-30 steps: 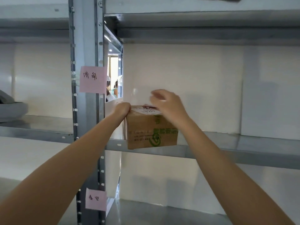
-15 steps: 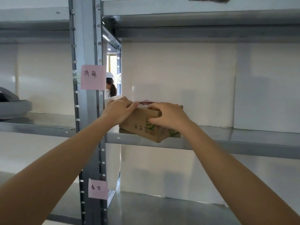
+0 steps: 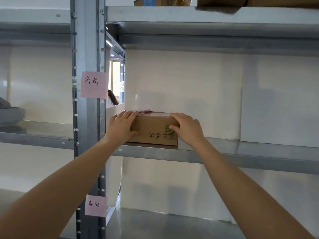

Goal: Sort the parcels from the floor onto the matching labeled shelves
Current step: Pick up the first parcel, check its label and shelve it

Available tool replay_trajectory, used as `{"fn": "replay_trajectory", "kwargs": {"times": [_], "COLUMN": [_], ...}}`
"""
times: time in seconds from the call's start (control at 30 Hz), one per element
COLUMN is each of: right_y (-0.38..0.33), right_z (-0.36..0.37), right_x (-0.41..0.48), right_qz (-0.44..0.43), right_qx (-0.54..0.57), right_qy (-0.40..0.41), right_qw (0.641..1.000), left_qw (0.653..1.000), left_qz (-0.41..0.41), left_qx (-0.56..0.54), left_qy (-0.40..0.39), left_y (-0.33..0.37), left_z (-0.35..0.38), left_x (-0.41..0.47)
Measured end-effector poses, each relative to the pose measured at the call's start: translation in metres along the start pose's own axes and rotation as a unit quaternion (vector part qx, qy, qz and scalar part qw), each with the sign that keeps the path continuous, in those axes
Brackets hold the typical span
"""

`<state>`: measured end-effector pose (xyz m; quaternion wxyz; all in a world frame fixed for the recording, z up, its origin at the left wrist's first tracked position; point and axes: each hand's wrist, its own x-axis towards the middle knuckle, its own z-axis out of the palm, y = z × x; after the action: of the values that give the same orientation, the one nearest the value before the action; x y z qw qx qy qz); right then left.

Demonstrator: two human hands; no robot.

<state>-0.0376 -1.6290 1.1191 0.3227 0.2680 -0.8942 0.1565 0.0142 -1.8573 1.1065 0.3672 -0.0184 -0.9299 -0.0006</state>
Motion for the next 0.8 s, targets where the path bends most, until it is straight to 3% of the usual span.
{"fn": "replay_trajectory", "kwargs": {"times": [0.23, 0.47, 0.8], "right_y": [-0.004, 0.014, 0.052], "right_z": [-0.004, -0.047, -0.11], "right_x": [-0.016, -0.043, -0.121], "right_qz": [0.007, 0.016, 0.093], "right_qx": [0.018, -0.072, -0.164], "right_qy": [0.072, 0.148, 0.191], "right_qw": [0.997, 0.986, 0.963], "left_qw": [0.995, 0.989, 0.984], "left_qz": [-0.021, -0.028, 0.067], "left_qx": [-0.087, -0.042, -0.084], "left_qy": [0.053, 0.139, 0.142], "left_y": [0.001, 0.022, 0.091], "left_z": [-0.005, -0.019, -0.02], "left_x": [-0.009, -0.01, -0.004]}}
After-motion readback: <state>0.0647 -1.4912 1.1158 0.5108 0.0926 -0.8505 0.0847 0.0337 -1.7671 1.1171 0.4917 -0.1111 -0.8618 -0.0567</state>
